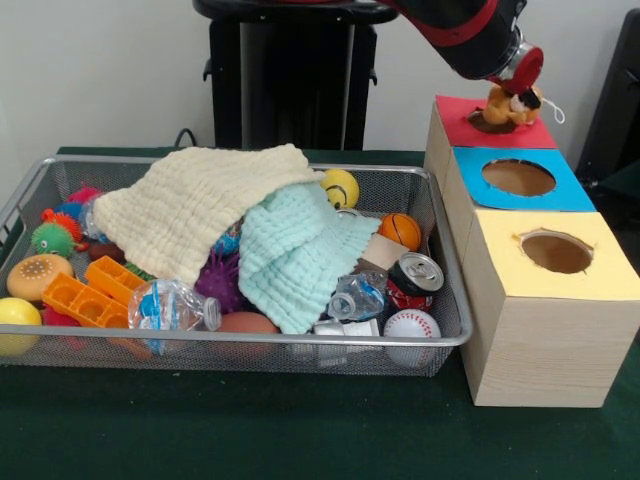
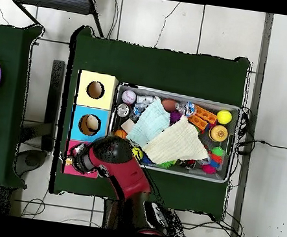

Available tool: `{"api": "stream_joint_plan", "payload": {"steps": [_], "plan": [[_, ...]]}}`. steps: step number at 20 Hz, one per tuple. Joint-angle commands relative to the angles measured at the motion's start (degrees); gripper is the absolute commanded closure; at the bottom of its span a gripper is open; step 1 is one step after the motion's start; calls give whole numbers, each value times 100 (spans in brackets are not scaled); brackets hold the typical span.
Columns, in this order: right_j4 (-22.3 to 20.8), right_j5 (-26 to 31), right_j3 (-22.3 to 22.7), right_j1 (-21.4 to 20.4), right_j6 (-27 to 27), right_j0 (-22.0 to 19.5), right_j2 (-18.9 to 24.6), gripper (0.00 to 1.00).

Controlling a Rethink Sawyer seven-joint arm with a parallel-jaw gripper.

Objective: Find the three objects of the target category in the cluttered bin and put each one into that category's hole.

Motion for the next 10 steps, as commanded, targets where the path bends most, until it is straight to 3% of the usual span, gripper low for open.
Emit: {"api": "stream_joint_plan", "payload": {"steps": [1,8,9,10], "plan": [[-96,-849,-574,-7,-302,-281,530,100],[45,-1098,-449,-53,-537,-452,774,100],[-25,-1147,-434,-71,-494,-502,837,0],[-37,-1153,-430,-81,-500,-500,838,0]]}}
